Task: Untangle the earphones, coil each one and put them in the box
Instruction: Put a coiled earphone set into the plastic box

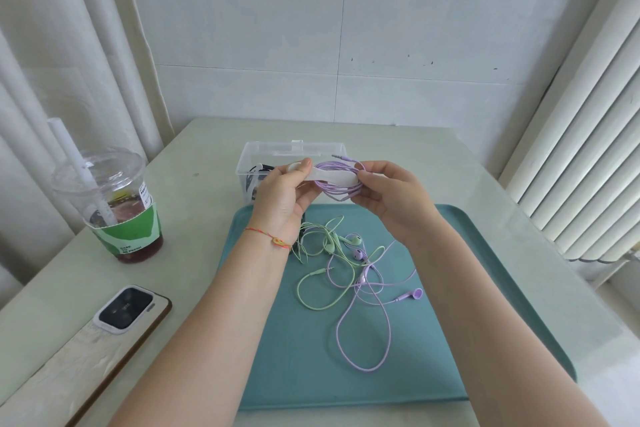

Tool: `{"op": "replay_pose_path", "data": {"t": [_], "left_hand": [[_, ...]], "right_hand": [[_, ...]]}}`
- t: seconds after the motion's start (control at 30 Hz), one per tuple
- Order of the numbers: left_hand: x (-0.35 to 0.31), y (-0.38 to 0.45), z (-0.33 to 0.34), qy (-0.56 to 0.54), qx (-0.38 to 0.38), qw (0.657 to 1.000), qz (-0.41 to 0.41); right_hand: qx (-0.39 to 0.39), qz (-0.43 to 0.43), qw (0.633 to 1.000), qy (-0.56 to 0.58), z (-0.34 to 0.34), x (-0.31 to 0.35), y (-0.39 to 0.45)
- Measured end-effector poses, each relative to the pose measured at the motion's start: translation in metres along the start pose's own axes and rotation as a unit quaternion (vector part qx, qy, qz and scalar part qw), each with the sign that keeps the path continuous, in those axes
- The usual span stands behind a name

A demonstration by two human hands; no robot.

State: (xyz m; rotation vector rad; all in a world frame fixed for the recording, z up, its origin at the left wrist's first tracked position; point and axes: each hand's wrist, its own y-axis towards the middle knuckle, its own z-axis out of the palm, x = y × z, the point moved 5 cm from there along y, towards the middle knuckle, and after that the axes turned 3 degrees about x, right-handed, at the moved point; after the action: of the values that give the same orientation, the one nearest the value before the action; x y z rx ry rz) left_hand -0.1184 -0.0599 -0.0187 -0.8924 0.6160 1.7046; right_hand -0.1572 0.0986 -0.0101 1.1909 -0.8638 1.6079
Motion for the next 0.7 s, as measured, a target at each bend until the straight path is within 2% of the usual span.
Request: {"op": "replay_pose_path", "data": {"t": [0.33,0.57,0.7], "left_hand": [[0.007,-0.010,0.012,-0.114,-0.015,0.992,-0.056],[0.003,-0.007,0.011,-0.078,0.021,0.996,-0.046],[0.005,-0.005,0.010,-0.045,0.034,0.997,-0.050]], "right_hand": [[-0.016,-0.041,0.999,0.019,0.010,-0.005,-0.001],[-0.049,-0.035,0.998,-0.010,0.010,-0.005,-0.002],[-0.070,-0.040,0.997,0.019,0.005,-0.002,-0.003]]}}
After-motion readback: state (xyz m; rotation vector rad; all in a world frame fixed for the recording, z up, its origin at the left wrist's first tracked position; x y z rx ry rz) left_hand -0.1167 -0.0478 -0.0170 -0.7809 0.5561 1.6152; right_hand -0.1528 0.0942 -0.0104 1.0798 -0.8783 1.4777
